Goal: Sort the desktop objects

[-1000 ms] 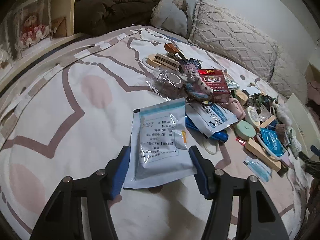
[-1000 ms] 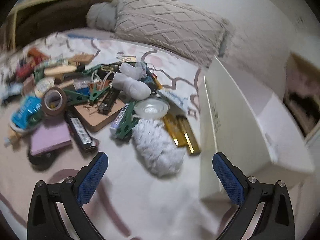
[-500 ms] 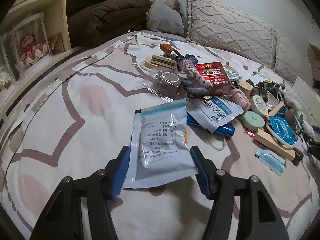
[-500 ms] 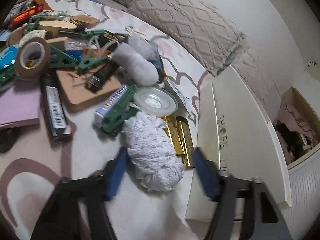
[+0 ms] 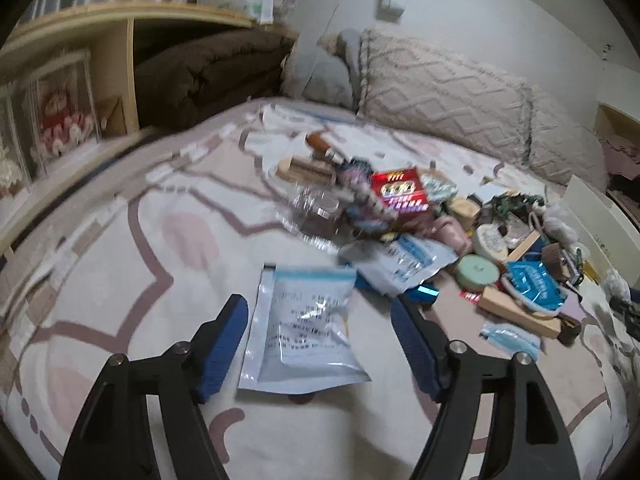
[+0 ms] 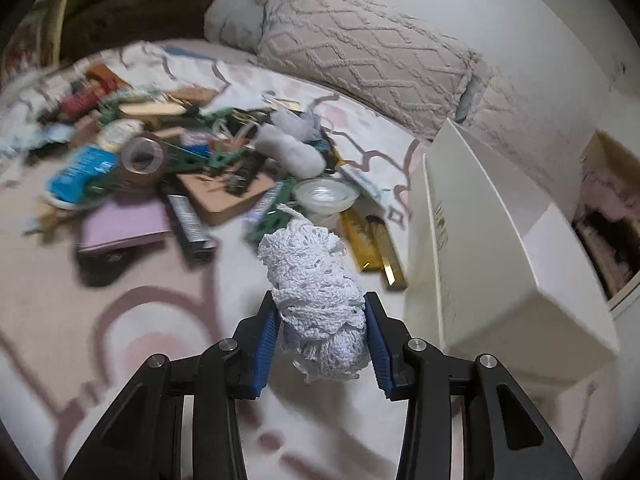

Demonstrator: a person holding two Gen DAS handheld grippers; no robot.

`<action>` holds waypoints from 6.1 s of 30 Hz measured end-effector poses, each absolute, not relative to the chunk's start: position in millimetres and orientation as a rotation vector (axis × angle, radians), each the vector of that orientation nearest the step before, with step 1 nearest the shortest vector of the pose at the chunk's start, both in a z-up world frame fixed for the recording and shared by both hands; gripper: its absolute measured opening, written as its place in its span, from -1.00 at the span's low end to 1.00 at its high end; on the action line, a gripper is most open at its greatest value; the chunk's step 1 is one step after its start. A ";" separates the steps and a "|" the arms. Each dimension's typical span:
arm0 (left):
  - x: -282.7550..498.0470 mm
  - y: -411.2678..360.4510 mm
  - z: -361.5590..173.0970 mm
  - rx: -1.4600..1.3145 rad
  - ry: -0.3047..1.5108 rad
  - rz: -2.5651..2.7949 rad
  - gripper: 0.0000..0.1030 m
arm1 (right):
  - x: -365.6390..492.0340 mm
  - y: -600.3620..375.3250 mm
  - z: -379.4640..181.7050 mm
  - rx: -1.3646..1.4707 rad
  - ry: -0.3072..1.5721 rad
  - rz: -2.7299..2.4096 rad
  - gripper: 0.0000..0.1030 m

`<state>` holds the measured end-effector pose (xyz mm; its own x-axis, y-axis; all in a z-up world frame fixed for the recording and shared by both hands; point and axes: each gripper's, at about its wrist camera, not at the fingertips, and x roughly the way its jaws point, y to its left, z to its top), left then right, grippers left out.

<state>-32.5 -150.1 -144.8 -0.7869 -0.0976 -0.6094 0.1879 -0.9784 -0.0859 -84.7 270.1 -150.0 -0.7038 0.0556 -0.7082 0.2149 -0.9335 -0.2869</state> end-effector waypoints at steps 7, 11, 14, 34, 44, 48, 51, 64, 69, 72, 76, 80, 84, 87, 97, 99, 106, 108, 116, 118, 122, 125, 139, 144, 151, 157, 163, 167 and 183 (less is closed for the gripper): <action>-34.2 -170.6 -141.5 0.880 0.227 -2.688 0.50 | -38.4 252.9 -147.4 1.152 0.316 -2.663 -0.18; -36.8 -189.4 -149.5 0.927 0.304 -2.614 0.50 | -21.8 242.0 -155.7 1.159 0.224 -2.608 -0.18; -40.3 -194.5 -157.5 0.982 0.315 -2.580 0.50 | -17.2 239.1 -162.4 1.168 0.178 -2.592 -0.18; -59.2 -161.1 -183.8 1.150 0.002 -2.540 0.51 | -14.8 242.8 -181.2 1.161 0.104 -2.627 -0.18; -53.9 -161.2 -181.7 1.173 0.093 -2.642 0.74 | -14.0 251.6 -187.9 1.146 0.008 -2.651 0.29; -53.6 -158.0 -180.3 1.181 0.119 -2.671 0.78 | -11.8 247.4 -188.6 1.138 0.050 -2.680 0.46; -52.7 -156.9 -178.8 1.183 0.141 -2.691 0.79 | -11.7 247.6 -189.1 1.135 0.047 -2.682 0.46; -46.7 -125.5 -169.4 1.280 0.263 -2.966 0.79 | -11.6 248.7 -190.7 1.130 0.035 -2.680 0.48; -44.1 -97.0 -166.8 1.365 0.240 -3.119 0.79 | -11.8 248.9 -191.1 1.130 0.036 -2.680 0.48; -38.4 -82.8 -161.1 1.328 0.124 -3.167 0.79 | -11.8 248.7 -191.1 1.131 0.036 -2.680 0.49; -35.8 -84.6 -157.8 1.234 0.033 -3.097 0.79 | -11.7 248.6 -191.2 1.130 0.036 -2.680 0.49; -43.1 -94.4 -158.7 1.186 0.022 -3.043 0.79 | -11.7 248.4 -191.4 1.130 0.034 -2.679 0.49; -54.1 -98.9 -164.6 1.238 -0.032 -3.006 0.79 | -11.4 248.4 -191.5 1.130 0.036 -2.680 0.49; -61.8 -106.5 -168.2 1.291 -0.020 -2.984 0.79 | -11.5 248.3 -191.9 1.129 0.036 -2.681 0.49; -83.0 -121.7 -175.8 1.365 0.023 -2.901 0.79 | -10.8 248.0 -193.5 1.125 0.044 -2.685 0.51; -85.6 -118.3 -177.1 1.376 -0.023 -2.886 0.79 | -9.9 248.3 -192.9 1.116 0.042 -2.697 0.51; -92.2 -110.4 -185.6 1.416 -0.135 -2.834 0.95 | -8.6 255.2 -184.8 1.117 0.046 -2.816 0.51; -92.5 -110.7 -185.3 1.413 -0.129 -2.837 0.95 | -10.8 258.3 -183.0 1.137 0.041 -2.828 0.51; -90.9 -124.4 -179.8 1.382 -0.002 -2.867 0.95 | -11.6 272.1 -177.5 1.152 0.017 -2.874 0.51; -93.6 -126.5 -181.4 1.402 0.021 -2.863 0.96 | -13.1 277.9 -180.7 1.162 -0.040 -2.862 0.51; -97.7 -123.2 -182.6 1.422 -0.018 -2.855 0.99 | -16.3 280.4 -188.9 1.184 -0.081 -2.831 0.55; -101.8 -121.4 -185.3 1.442 -0.045 -2.840 0.99 | -16.1 275.5 -191.2 1.189 -0.043 -2.838 0.59; -93.9 -125.3 -178.0 1.356 -0.035 -2.878 0.59 | -15.8 278.7 -193.3 1.181 -0.052 -2.835 0.63; -91.5 -118.7 -177.9 1.345 -0.089 -2.884 0.45 | -15.9 279.0 -193.3 1.179 -0.059 -2.831 0.64; -84.4 -120.7 -176.7 1.346 -0.028 -2.902 0.38 | -16.6 279.9 -194.6 1.176 -0.065 -2.826 0.65; -68.8 -114.6 -174.8 1.363 -0.019 -2.894 0.38 | -16.7 279.7 -194.6 1.177 -0.064 -2.826 0.65; -65.4 -108.2 -176.2 1.380 -0.048 -2.873 0.39 | -16.7 279.5 -194.5 1.178 -0.065 -2.825 0.67; -66.3 -108.7 -177.7 1.367 -0.051 -2.869 0.46 | -15.3 279.9 -194.3 1.168 -0.073 -2.816 0.68; -70.7 -114.5 -184.7 1.400 0.022 -2.863 0.50 | -23.0 255.8 -176.2 1.123 0.086 -2.701 0.67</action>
